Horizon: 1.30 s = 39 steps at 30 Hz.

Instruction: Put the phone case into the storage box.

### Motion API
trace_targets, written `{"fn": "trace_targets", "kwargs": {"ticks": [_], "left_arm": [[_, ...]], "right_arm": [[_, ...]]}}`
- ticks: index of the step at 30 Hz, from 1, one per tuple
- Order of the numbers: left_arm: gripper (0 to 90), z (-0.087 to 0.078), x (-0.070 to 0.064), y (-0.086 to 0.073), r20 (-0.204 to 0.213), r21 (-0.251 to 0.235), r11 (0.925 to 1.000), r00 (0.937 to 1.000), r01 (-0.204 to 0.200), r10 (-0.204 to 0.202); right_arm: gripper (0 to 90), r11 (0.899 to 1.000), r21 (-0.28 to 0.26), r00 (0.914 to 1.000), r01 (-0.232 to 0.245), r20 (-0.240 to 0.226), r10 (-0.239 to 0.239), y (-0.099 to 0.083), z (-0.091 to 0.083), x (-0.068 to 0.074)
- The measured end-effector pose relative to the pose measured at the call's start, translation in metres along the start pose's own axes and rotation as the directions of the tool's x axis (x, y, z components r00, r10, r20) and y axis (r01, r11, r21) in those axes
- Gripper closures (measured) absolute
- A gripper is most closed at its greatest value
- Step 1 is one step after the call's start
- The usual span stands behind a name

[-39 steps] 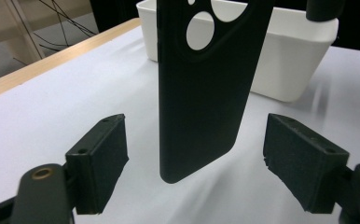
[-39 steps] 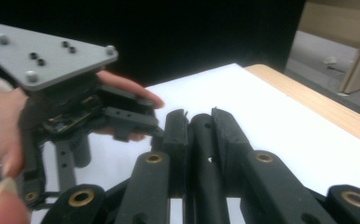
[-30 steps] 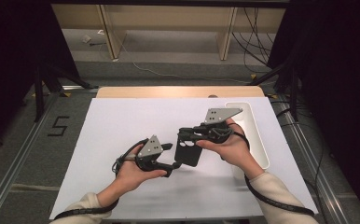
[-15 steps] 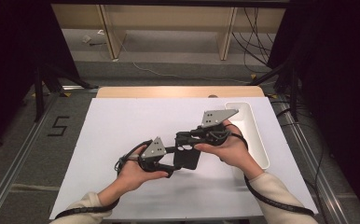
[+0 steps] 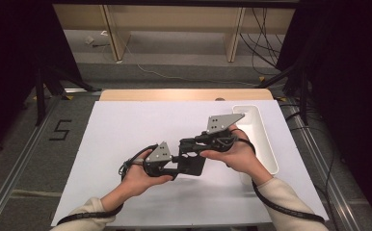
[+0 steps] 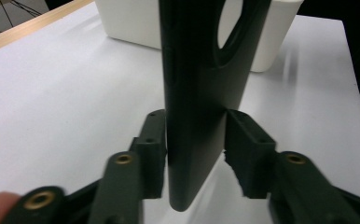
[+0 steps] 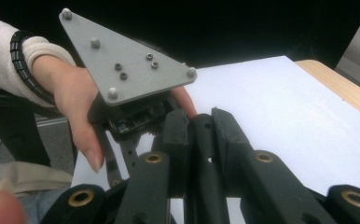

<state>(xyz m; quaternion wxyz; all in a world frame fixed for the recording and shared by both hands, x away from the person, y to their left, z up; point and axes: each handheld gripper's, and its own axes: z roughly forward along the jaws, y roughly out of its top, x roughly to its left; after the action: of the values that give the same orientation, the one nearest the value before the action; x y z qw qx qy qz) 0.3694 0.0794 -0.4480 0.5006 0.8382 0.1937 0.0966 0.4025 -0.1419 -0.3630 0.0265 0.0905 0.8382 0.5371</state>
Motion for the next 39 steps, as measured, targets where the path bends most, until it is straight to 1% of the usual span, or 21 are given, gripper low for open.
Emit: {"fn": "trace_targets", "kwargs": {"ticks": [4,7,10,11,12,14,15,17,18,19,21,23,24,26,27,28,29,30,34,39], "left_arm": [[70.8,-0.003,0.003,0.001,-0.009,0.006,1.0000,0.9999,-0.007,0.007],[75.3,-0.005,0.003,0.003,-0.013,0.017,0.9999,0.9999,0.000,0.000],[79.2,-0.006,0.004,0.003,-0.023,0.032,0.9995,0.9997,0.001,0.000],[79.6,-0.006,0.004,0.003,-0.026,0.038,0.9993,0.9997,0.005,-0.004],[79.7,-0.006,0.004,0.003,-0.033,0.038,0.9992,0.9994,0.010,-0.009],[79.8,-0.007,0.005,0.003,-0.041,0.038,0.9990,0.9989,0.022,-0.020],[79.9,-0.008,0.006,0.003,-0.043,0.036,0.9990,0.9988,0.024,-0.023],[79.8,-0.009,0.006,0.003,-0.057,0.031,0.9989,0.9979,0.034,-0.032],[79.9,-0.009,0.006,0.003,-0.061,0.028,0.9989,0.9975,0.038,-0.037],[79.9,-0.010,0.007,0.003,-0.069,0.026,0.9987,0.9968,0.043,-0.041],[79.9,-0.011,0.007,0.004,-0.083,0.024,0.9983,0.9952,0.054,-0.051],[79.9,-0.012,0.008,0.004,-0.097,0.018,0.9979,0.9934,0.062,-0.060],[79.9,-0.012,0.008,0.004,-0.103,0.018,0.9975,0.9925,0.068,-0.066],[79.9,-0.013,0.009,0.003,-0.117,0.008,0.9971,0.9903,0.076,-0.075],[79.9,-0.013,0.009,0.003,-0.124,0.006,0.9968,0.9892,0.079,-0.078],[79.9,-0.014,0.010,0.003,-0.134,-0.002,0.9961,0.9871,0.089,-0.088],[79.9,-0.014,0.011,0.003,-0.140,-0.002,0.9958,0.9859,0.092,-0.091],[79.8,-0.014,0.011,0.003,-0.146,-0.003,0.9953,0.9847,0.096,-0.096],[79.8,-0.016,0.012,0.003,-0.172,-0.016,0.9940,0.9791,0.108,-0.109],[79.9,-0.017,0.012,0.003,-0.196,-0.035,0.9915,0.9720,0.125,-0.130]], "right_arm": [[77.3,1.000,-0.005,0.9999,0.010,-0.013,-0.010,0.000,-0.001,0.000],[72.8,0.999,-0.013,0.9992,0.039,-0.005,-0.039,0.001,-0.002,0.000],[61.3,0.997,0.000,0.9969,0.074,0.024,-0.074,0.001,-0.003,-0.001],[54.1,0.997,-0.001,0.9959,0.081,0.041,-0.081,0.000,-0.004,-0.002],[48.6,0.996,-0.006,0.9942,0.084,0.068,-0.084,0.000,-0.005,-0.003],[41.6,0.997,-0.015,0.9926,0.078,0.094,-0.077,-0.001,-0.005,-0.005],[37.3,0.998,-0.026,0.9932,0.064,0.099,-0.061,-0.002,-0.006,-0.006],[34.5,0.998,-0.043,0.9951,0.045,0.090,-0.041,-0.003,-0.007,-0.008],[30.7,0.998,-0.060,0.9954,0.029,0.093,-0.024,-0.004,-0.007,-0.008],[29.3,0.997,-0.068,0.9945,0.023,0.103,-0.015,-0.004,-0.008,-0.009],[29.3,0.996,-0.087,0.9928,0.010,0.120,0.000,-0.004,-0.010,-0.010],[28.6,0.994,-0.106,0.9918,-0.003,0.127,0.016,-0.005,-0.012,-0.011],[26.1,0.993,-0.116,0.9909,-0.008,0.133,0.024,-0.005,-0.014,-0.012],[24.2,0.991,-0.134,0.9863,-0.020,0.160,0.041,-0.007,-0.016,-0.012],[21.6,0.989,-0.143,0.9842,-0.027,0.169,0.052,-0.009,-0.017,-0.012],[19.2,0.988,-0.151,0.9804,-0.032,0.187,0.061,-0.010,-0.018,-0.012],[18.5,0.988,-0.153,0.9753,-0.031,0.211,0.064,-0.013,-0.019,-0.011],[17.9,0.987,-0.158,0.9717,-0.033,0.226,0.069,-0.015,-0.019,-0.011],[16.0,0.980,-0.190,0.9601,-0.056,0.259,0.105,-0.019,-0.019,-0.010],[15.5,0.974,-0.211,0.9442,-0.077,0.298,0.140,-0.027,-0.017,-0.007]]}}
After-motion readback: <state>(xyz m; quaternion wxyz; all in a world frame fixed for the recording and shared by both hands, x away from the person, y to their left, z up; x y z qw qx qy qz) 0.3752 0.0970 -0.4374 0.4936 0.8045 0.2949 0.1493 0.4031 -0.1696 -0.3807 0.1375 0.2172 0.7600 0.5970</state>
